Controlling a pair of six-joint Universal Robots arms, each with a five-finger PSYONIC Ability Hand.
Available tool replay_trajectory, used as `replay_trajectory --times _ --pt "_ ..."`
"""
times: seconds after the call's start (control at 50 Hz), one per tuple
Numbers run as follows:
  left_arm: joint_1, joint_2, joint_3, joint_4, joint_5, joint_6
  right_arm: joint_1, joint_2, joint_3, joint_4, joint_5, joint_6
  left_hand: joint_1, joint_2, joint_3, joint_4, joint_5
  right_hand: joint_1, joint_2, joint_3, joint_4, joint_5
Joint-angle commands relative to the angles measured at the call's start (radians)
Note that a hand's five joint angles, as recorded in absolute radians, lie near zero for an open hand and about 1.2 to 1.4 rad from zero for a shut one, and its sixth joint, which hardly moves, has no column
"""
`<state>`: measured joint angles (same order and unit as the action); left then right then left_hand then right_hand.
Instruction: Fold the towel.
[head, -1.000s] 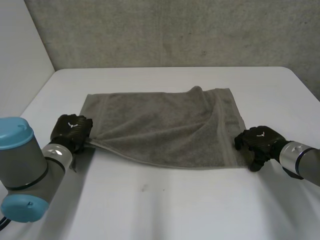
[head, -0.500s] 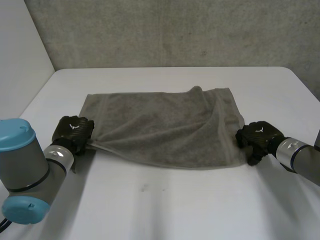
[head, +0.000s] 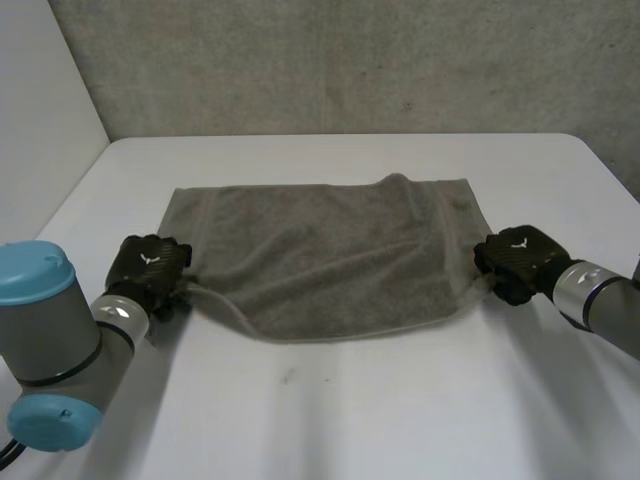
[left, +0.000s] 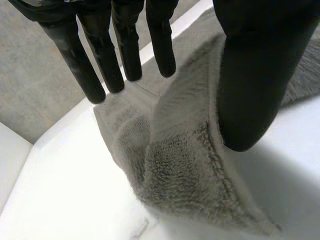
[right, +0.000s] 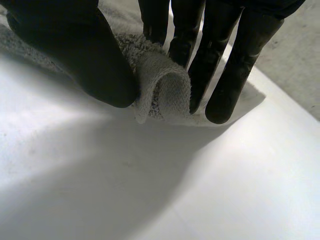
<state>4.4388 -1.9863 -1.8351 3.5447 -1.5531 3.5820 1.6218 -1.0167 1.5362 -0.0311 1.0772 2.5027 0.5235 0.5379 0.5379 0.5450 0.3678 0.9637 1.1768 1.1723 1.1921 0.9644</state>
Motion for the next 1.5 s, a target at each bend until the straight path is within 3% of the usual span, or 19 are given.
replay_trajectory --times 0.02,0.26,0.3,0.32,0.34,0.36,0.38,0.48,0.68,0.76,0.78,0.86,0.96,1.0,1.1,1.14,1.24,1.38,1.5 --pt "0.014 -0.043 0.011 0.003 -0.001 0.007 -0.053 -0.075 0.032 0.010 0.006 -0.004 -0.046 -0.060 -0.060 -0.067 -0.065 0.433 0.219 0.224 0.204 0.257" --pt "0.028 -0.043 0.011 0.006 -0.001 0.011 -0.131 -0.097 0.032 0.020 0.020 -0.008 0.066 0.051 0.051 0.044 0.047 0.433 0.219 0.224 0.204 0.257" --pt "0.025 -0.036 0.005 0.003 -0.002 0.011 -0.134 -0.097 0.032 0.022 0.023 -0.010 0.293 0.279 0.279 0.272 0.274 0.433 0.219 0.224 0.204 0.257" --pt "0.025 -0.036 0.005 0.003 -0.002 0.011 -0.134 -0.098 0.032 0.025 0.023 -0.010 0.295 0.280 0.280 0.273 0.276 0.433 0.219 0.224 0.204 0.257" --pt "0.025 -0.031 0.004 0.002 -0.002 0.011 -0.134 -0.098 0.032 0.025 0.023 -0.010 0.580 0.565 0.565 0.558 0.561 0.433 0.219 0.224 0.204 0.257" --pt "0.025 -0.031 0.004 0.002 -0.002 0.011 -0.131 -0.098 0.033 0.037 0.023 -0.012 0.582 0.568 0.568 0.561 0.564 0.433 0.219 0.224 0.204 0.257" --pt "0.024 -0.026 0.002 -0.001 -0.002 0.009 -0.128 -0.098 0.035 0.063 0.023 -0.015 0.870 0.855 0.855 0.848 0.851 0.433 0.219 0.224 0.204 0.257" --pt "0.025 0.026 -0.024 -0.049 0.001 0.011 -0.123 -0.111 0.027 0.179 0.017 -0.057 0.873 0.858 0.858 0.851 0.854 0.433 0.219 0.224 0.204 0.257" --pt "0.024 0.234 -0.101 -0.323 0.002 0.024 -0.172 -0.213 0.053 0.515 0.033 -0.341 0.873 0.858 0.858 0.851 0.854 0.433 0.219 0.224 0.204 0.257" --pt "0.040 0.305 -0.137 -0.537 0.005 0.118 -0.267 -0.276 0.148 0.725 0.116 -0.578 0.873 0.858 0.858 0.851 0.854 0.433 0.219 0.224 0.204 0.257" --pt "0.050 0.328 -0.148 -0.603 0.010 0.159 -0.267 -0.276 0.148 0.726 0.116 -0.579 0.873 0.858 0.858 0.851 0.854 0.433 0.219 0.224 0.204 0.257" --pt "0.057 0.369 -0.150 -0.693 0.015 0.224 -0.322 -0.315 0.203 0.812 0.170 -0.728 0.873 0.858 0.858 0.851 0.854 0.433 0.219 0.224 0.204 0.257" --pt "0.059 0.368 -0.088 -0.644 0.025 0.242 -0.313 -0.330 0.185 0.766 0.145 -0.714 0.873 0.858 0.858 0.851 0.854 0.433 0.219 0.224 0.204 0.257" --pt "0.057 0.330 -0.027 -0.560 0.030 0.242 -0.306 -0.324 0.160 0.735 0.147 -0.699 0.873 0.858 0.858 0.851 0.854 0.433 0.219 0.224 0.204 0.257" --pt "0.037 0.194 0.089 -0.460 0.028 0.244 -0.218 -0.223 0.042 0.617 0.147 -0.544 0.873 0.858 0.858 0.851 0.854 0.433 0.219 0.224 0.204 0.257" --pt "0.033 0.143 0.132 -0.439 0.030 0.244 -0.137 -0.136 -0.065 0.559 0.171 -0.448 0.873 0.858 0.858 0.851 0.854 0.433 0.219 0.224 0.204 0.257" --pt "0.013 -0.029 0.287 -0.399 0.022 0.239 -0.086 -0.036 -0.175 0.510 0.227 -0.357 0.873 0.858 0.858 0.851 0.854 0.433 0.219 0.224 0.204 0.257" --pt "-0.036 -0.273 0.567 -0.353 0.015 0.235 -0.040 0.040 -0.252 0.358 0.287 -0.294 0.873 0.858 0.858 0.851 0.854 0.433 0.219 0.224 0.204 0.257" --pt "-0.045 -0.379 0.702 -0.349 0.015 0.225 -0.016 0.105 -0.307 0.222 0.342 -0.285 0.873 0.858 0.858 0.851 0.854 0.433 0.219 0.224 0.204 0.257"
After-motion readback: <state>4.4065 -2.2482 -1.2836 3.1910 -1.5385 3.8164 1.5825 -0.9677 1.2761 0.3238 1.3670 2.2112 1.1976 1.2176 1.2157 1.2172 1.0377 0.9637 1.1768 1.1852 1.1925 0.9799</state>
